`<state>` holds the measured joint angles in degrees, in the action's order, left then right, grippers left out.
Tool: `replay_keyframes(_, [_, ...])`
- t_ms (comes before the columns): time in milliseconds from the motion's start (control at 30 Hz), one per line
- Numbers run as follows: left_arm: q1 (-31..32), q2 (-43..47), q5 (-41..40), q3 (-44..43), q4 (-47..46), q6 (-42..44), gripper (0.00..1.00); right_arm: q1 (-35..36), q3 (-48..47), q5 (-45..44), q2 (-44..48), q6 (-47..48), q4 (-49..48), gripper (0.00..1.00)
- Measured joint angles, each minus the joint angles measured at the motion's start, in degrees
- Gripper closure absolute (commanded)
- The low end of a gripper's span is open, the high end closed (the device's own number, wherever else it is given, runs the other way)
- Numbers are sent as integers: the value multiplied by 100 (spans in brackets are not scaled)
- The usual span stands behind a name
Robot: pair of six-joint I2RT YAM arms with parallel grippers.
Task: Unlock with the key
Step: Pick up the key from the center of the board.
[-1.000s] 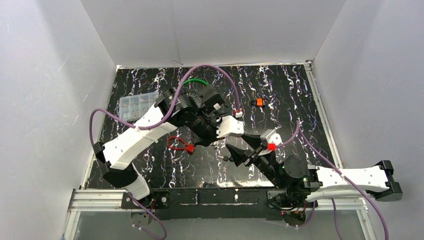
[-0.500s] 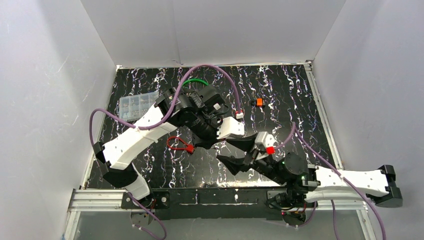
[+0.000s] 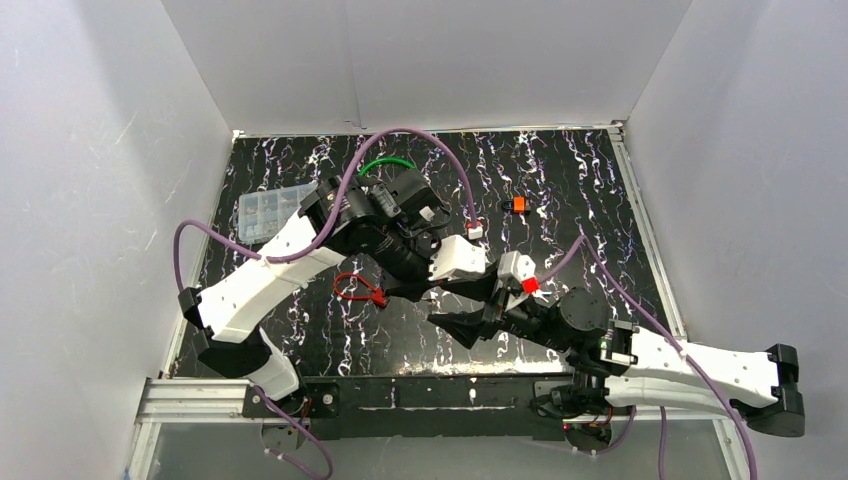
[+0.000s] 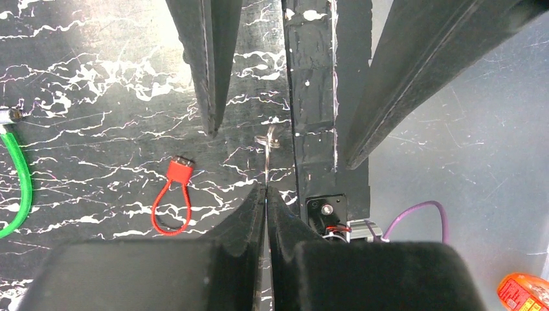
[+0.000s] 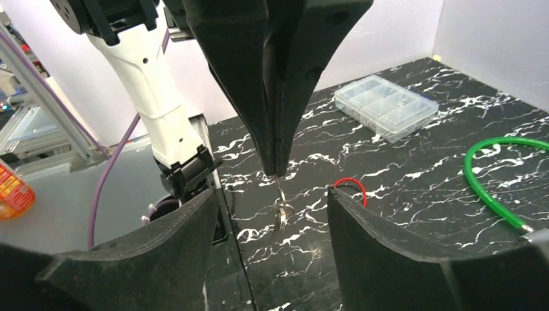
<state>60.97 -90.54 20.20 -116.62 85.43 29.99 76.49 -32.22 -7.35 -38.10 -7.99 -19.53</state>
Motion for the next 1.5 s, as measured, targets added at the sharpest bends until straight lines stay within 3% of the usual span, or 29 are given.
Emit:
replay_keyframes(167, [0,0,35,0,0,11,100,-77,-22,221,-210,-83,7,50])
replay_keyframes(367, [0,0,122,0,0,48,100,-159,-22,288,-287,-99,0,60])
replay_keyframes(833, [0,0,206,0,2,106,100,-224,-27,349,-490,-139,-43,76])
replay_keyframes(933, [0,0,212,0,0,111,100,-223,-27,349,-503,-173,-81,77])
replay_keyframes(1067, [0,0,221,2,2,113,100,-223,-27,345,-501,-193,-147,66])
replay_keyframes(1167, [0,2,228,2,2,113,100,-223,-27,345,-501,-195,-168,67])
replay_keyframes(1233, [0,2,228,2,2,111,100,-223,-27,345,-501,-195,-166,72])
replay_keyframes(1400, [0,0,225,4,2,111,100,-223,-27,369,-501,-205,-183,99])
replay_keyframes(1500, [0,2,228,4,2,108,100,-223,-27,369,-501,-195,-186,99])
